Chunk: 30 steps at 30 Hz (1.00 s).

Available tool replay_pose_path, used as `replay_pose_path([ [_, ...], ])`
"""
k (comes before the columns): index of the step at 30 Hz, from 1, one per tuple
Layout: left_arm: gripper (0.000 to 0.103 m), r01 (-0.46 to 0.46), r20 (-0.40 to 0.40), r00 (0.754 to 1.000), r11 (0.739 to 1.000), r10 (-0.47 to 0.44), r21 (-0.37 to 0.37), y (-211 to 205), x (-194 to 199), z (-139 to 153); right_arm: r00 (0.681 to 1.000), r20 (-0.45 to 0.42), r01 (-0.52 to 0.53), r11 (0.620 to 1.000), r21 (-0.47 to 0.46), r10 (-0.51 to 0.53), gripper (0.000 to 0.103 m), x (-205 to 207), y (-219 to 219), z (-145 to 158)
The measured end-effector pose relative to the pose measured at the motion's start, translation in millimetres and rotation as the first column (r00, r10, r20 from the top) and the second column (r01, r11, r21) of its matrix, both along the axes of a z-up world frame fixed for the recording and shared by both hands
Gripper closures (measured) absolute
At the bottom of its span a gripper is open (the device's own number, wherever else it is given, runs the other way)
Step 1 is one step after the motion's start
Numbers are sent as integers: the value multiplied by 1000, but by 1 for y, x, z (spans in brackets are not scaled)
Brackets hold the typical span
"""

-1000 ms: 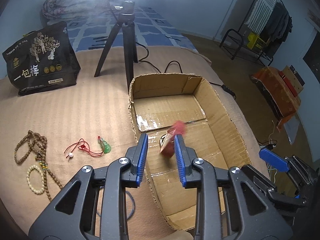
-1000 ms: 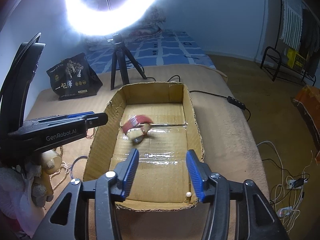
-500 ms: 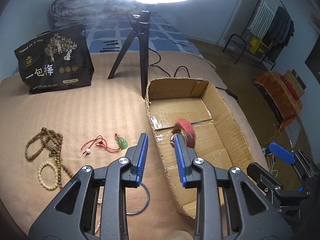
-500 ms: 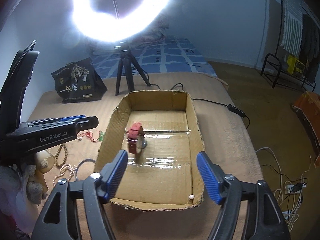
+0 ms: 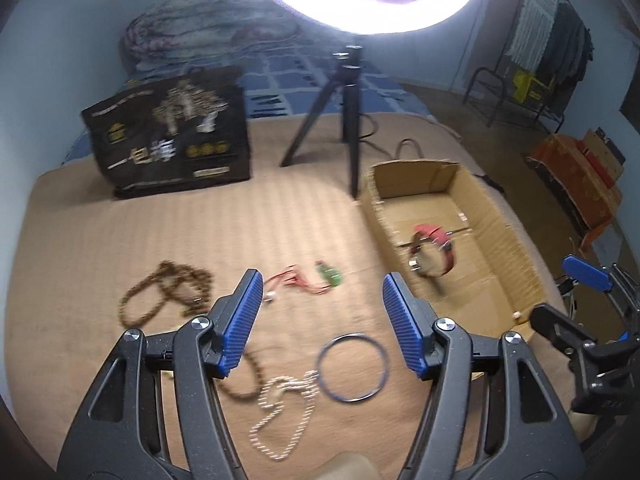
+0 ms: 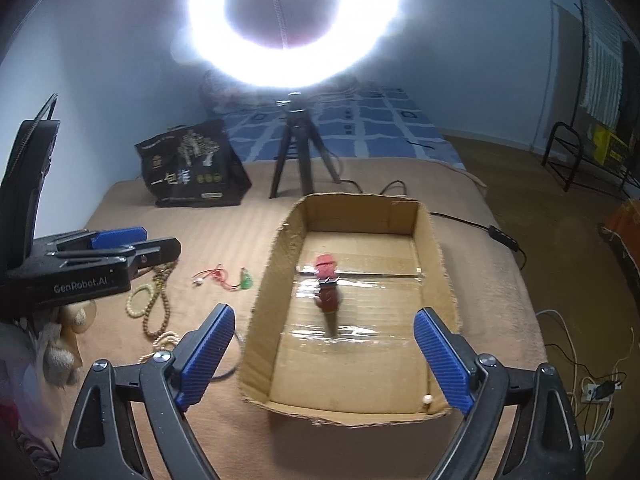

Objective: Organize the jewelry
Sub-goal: 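Move the left tool back over the brown wooden bead strand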

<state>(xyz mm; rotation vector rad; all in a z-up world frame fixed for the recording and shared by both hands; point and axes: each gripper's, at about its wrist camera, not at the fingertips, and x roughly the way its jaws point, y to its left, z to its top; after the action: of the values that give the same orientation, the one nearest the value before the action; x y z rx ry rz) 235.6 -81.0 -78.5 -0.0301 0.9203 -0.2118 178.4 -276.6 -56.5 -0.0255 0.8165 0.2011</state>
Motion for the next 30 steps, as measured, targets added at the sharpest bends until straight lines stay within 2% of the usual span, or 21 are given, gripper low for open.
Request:
replay_pose_path([
  [13, 39, -134, -51, 990, 990, 131, -45, 91, 10, -18, 991, -47, -125, 992, 16, 125, 10, 1, 56, -11],
  [23, 39, -203, -114, 975, 976, 193, -82, 143, 31, -39, 962, -130, -231, 971, 69, 238, 11, -6, 102, -30],
  [30, 39, -233, -158, 964, 966, 214, -112, 163, 47, -55, 942, -205, -251, 964, 91, 265, 20, -8, 118, -51],
])
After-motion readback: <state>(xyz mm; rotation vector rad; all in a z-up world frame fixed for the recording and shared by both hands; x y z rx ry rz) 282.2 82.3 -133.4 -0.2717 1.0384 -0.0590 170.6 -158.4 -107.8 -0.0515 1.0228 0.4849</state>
